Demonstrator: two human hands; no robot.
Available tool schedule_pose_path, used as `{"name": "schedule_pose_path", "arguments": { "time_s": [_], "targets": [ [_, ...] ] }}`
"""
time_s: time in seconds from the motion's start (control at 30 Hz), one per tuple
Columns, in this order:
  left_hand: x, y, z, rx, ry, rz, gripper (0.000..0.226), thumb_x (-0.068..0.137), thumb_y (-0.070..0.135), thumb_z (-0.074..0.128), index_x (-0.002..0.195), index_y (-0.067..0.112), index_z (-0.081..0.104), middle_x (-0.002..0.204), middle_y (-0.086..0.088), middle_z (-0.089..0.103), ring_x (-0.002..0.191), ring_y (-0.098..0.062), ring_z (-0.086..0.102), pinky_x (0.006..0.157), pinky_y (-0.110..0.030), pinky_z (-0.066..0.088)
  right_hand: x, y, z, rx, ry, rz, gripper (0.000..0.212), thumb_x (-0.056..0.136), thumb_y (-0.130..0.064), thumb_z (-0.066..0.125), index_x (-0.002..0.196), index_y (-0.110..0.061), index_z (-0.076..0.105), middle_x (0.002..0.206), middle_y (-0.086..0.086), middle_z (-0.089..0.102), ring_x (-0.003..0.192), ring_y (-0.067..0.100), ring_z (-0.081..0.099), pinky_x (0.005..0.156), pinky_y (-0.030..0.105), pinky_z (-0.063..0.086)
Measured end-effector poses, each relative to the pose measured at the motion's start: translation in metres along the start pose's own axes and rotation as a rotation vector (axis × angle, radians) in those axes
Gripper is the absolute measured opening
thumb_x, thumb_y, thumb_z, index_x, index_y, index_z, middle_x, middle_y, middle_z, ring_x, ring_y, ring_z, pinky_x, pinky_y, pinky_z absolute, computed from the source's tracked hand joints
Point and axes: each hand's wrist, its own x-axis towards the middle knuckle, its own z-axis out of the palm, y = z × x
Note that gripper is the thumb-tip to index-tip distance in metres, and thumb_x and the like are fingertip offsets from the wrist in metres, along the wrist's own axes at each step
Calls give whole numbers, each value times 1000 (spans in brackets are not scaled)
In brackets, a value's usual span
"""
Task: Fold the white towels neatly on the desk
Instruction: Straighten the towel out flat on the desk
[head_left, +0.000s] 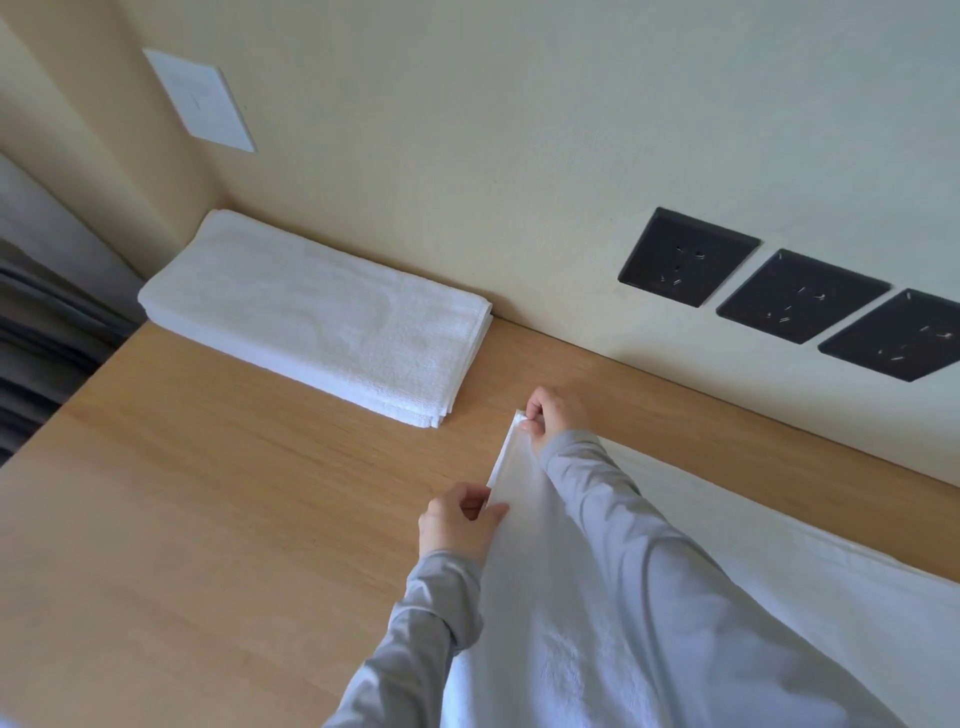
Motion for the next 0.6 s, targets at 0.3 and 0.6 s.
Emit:
{"name": "schedule_pose_path", "arguments": {
  "time_s": [0.3, 0.6],
  "targets": [
    [-18, -10, -20, 22, -170, 81, 40, 71, 7, 72, 104, 27, 60, 87, 11, 65, 79, -7, 60, 73, -14, 45, -4, 8, -9, 67, -114, 61, 26, 91, -21, 57, 112, -6, 57, 109, 9, 55, 106, 26, 52, 90, 27, 36],
    [-69, -54, -53, 328, -288, 109, 13, 75, 40, 69, 86, 31, 68, 74, 13, 62, 72, 4, 53, 65, -3, 38, -33, 33, -29, 505, 61, -135, 10, 91, -6, 55, 92, -11, 47, 80, -7, 46, 76, 16, 46, 66, 16, 42]
  ]
}}
